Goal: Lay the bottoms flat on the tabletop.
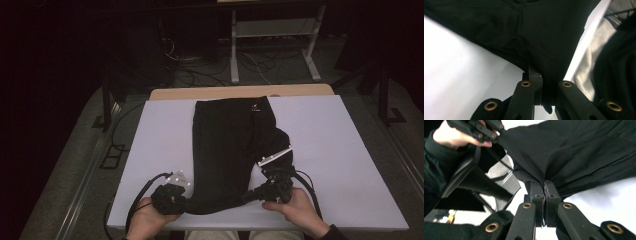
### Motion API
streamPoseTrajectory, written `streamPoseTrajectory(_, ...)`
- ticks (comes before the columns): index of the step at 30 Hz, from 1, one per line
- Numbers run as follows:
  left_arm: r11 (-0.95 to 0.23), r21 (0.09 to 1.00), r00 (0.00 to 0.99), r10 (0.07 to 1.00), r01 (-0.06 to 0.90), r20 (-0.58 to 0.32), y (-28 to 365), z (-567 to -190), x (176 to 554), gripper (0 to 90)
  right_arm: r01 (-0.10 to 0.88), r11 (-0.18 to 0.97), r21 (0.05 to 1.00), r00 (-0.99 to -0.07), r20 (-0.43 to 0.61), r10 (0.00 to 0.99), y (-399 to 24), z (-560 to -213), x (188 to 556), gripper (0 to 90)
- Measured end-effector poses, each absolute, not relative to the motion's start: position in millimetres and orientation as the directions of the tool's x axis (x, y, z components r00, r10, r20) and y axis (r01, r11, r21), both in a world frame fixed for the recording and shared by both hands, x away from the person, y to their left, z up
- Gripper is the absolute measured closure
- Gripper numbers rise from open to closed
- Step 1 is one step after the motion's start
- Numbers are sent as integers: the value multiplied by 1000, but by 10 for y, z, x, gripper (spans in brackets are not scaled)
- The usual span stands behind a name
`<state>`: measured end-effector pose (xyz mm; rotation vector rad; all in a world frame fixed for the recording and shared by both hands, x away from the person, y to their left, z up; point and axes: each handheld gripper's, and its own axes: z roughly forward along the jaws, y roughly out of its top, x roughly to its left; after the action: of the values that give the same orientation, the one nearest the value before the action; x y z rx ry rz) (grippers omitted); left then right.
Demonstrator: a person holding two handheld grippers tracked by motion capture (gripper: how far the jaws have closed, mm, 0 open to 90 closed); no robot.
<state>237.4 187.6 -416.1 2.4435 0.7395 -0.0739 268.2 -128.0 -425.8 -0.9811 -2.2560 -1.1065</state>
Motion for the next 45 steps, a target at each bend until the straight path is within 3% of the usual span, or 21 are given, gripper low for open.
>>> streamPoseTrajectory(11, -749, 435, 866, 423, 499, -266, 1938, -4281, 2312, 838, 736, 528, 423, -646, 673, 362, -1140, -4517, 2559, 869)
streamPoseTrajectory(15, -751, 426, 863, 420, 504, -281, 1958, -4304, 2310, 791, 732, 539, 416, -646, 674, 358, -1123, -4533, 2557, 863)
streamPoseTrajectory(18, -737, 434, 853, 414, 519, -317, 1994, -4296, 2313, 706, 726, 554, 408, -647, 678, 349, -1110, -4540, 2550, 838)
streamPoseTrajectory(21, -702, 457, 836, 427, 546, -343, 2055, -4265, 2343, 574, 707, 581, 403, -657, 678, 329, -1097, -4514, 2523, 715)
streamPoseTrajectory(27, -629, 526, 820, 423, 572, -385, 2176, -4130, 2398, 448, 674, 601, 430, -699, 634, 330, -1174, -4413, 2534, 613)
streamPoseTrajectory(37, -591, 555, 810, 443, 585, -383, 2221, -4047, 2476, 396, 683, 538, 494, -718, 588, 372, -1400, -4283, 2644, 531)
streamPoseTrajectory(45, -523, 608, 796, 478, 597, -371, 2138, -4052, 2642, 294, 693, 448, 565, -721, 512, 467, -1716, -4209, 2795, 378)
